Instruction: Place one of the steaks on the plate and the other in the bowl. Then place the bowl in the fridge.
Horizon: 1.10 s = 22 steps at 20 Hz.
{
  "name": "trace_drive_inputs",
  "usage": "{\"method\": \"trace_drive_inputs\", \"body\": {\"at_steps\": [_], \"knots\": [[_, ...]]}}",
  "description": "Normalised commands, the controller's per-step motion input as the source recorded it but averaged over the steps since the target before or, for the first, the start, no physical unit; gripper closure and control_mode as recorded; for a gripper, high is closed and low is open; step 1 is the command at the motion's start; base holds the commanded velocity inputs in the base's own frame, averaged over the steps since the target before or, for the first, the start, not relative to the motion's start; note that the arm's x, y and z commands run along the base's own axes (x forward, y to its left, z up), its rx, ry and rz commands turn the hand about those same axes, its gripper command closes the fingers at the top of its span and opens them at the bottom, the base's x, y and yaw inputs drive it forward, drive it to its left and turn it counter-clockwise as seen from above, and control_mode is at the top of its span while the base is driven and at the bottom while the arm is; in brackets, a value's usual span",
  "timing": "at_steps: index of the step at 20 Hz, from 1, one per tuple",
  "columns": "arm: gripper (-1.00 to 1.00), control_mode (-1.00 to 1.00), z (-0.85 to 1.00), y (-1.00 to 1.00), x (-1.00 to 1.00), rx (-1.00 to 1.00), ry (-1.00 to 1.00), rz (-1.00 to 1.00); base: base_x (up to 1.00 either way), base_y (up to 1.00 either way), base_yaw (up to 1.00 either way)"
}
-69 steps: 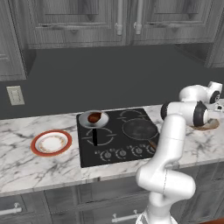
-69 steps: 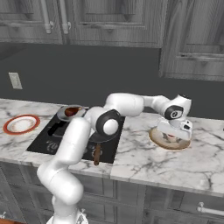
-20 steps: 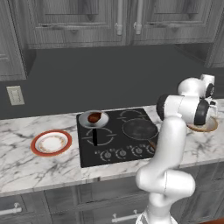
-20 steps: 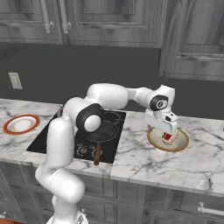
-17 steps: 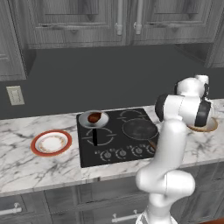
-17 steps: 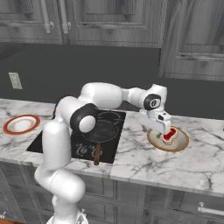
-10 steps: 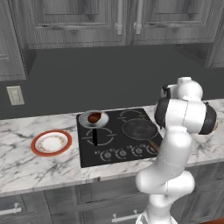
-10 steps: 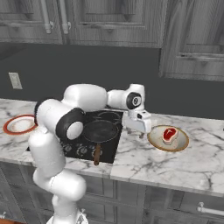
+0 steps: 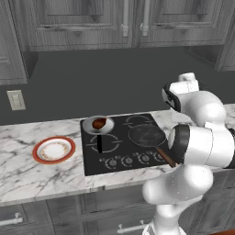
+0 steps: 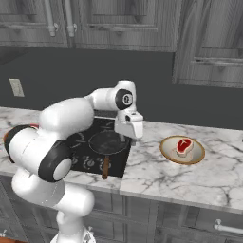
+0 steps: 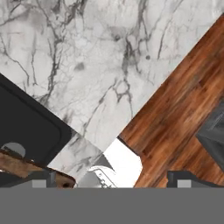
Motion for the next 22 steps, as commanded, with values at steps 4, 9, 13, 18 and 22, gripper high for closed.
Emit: {"method": "trace_drive_inputs", "body": {"at_steps": [4, 9, 13, 18, 22], "knots": [[-1.0, -1.0, 0.05, 0.46, -0.19, 0.16, -0.05, 0.06, 0.0, 0.0, 0.0], [-1.0, -1.0, -0.1, 0.83, 0.04, 0.02, -0.11, 0.19, 0.0, 0.0, 0.0], [-1.0, -1.0, 0.14, 1.0, 0.3, 0.0, -0.2, 0.08, 0.0, 0.0, 0.0], [-1.0, -1.0, -0.22, 0.93, 0.61, 0.02, -0.06, 0.01, 0.0, 0.0, 0.0], [-1.0, -1.0, -0.03, 0.96, 0.9, 0.03, -0.1, 0.0, 0.0, 0.0, 0.0]]}}
